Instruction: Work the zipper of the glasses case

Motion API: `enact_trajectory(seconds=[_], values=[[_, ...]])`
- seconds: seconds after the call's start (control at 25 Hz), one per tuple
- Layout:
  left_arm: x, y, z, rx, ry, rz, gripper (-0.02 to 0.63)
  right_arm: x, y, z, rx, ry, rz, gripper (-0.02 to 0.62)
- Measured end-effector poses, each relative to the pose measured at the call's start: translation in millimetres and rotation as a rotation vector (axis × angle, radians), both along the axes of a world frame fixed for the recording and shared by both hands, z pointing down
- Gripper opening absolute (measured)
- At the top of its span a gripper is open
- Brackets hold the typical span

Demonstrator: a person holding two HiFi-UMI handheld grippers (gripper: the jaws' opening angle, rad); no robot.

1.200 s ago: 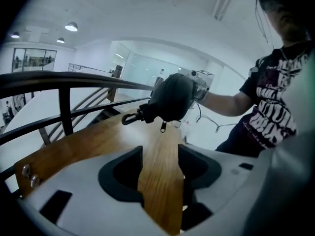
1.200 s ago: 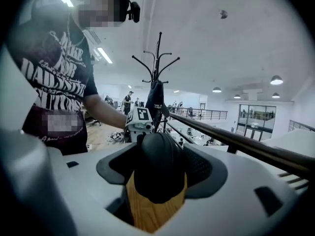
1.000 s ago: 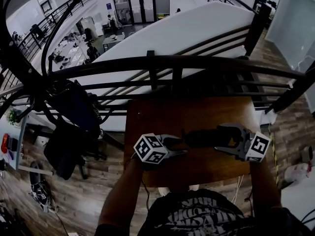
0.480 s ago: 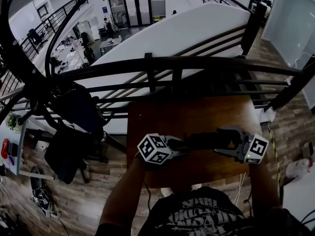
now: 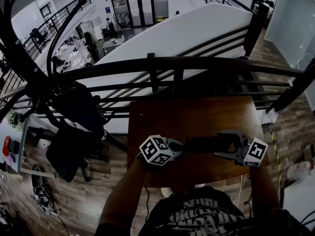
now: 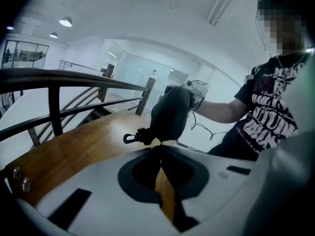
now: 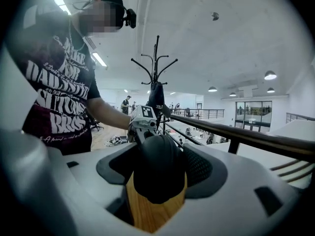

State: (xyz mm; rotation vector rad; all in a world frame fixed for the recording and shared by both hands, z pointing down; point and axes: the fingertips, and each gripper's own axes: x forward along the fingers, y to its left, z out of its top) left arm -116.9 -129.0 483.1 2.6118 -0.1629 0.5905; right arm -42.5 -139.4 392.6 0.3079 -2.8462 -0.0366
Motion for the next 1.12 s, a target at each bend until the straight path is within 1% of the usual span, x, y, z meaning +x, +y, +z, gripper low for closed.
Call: enact_trajectory(seconds=[0.08, 0.2, 0.28, 0.36, 0.48, 0.56, 0.64, 0.72, 0.92, 1.0, 1.12], values=[[3.2, -1.3, 3.3, 0.009, -0.037, 0.004, 0.006, 3.1, 0.9, 9.4, 0.012, 0.099, -0.040, 0.284], [6.8, -3.3, 8.3, 0.028, -0.094, 0.011, 0.006, 7.2, -0.3, 23.4, 0.060, 0.262, -0.075, 0.281], [14.7, -6.1, 9.1, 0.033, -0.113, 0.011, 0.006, 16.6, -4.5, 31.2, 0.085, 0.335, -0.096, 0.279], [26.3, -9.5, 8.5, 0.037, -0.121, 0.002, 0.006, 29.4, -10.8, 37.2, 0.086, 0.363, -0.110, 0.278], [36.6, -13.6, 13.8, 0.057, -0.161, -0.013, 0.005, 38.6, -17.3, 45.7, 0.073, 0.368, -0.112, 0.276], [42.9, -14.8, 19.3, 0.061, -0.182, -0.017, 0.005, 44.1, -19.0, 56.4, 0.060, 0.404, -0.112, 0.276], [49.3, -15.6, 22.9, 0.048, -0.183, -0.021, 0.005, 49.8, -20.3, 65.8, 0.034, 0.450, -0.123, 0.276], [50.7, -16.2, 26.4, 0.030, -0.183, -0.030, 0.005, 49.5, -21.5, 71.5, 0.019, 0.486, -0.143, 0.276], [46.2, -14.1, 38.9, 0.010, -0.201, -0.041, 0.005, 43.1, -22.6, 87.6, 0.021, 0.568, -0.187, 0.276], [44.9, -13.3, 38.9, 0.003, -0.190, -0.046, 0.005, 42.9, -21.9, 93.8, 0.029, 0.607, -0.205, 0.276], [43.4, -18.8, 31.3, -0.009, -0.139, -0.079, 0.005, 41.2, -17.0, 102.0, 0.038, 0.654, -0.244, 0.270]])
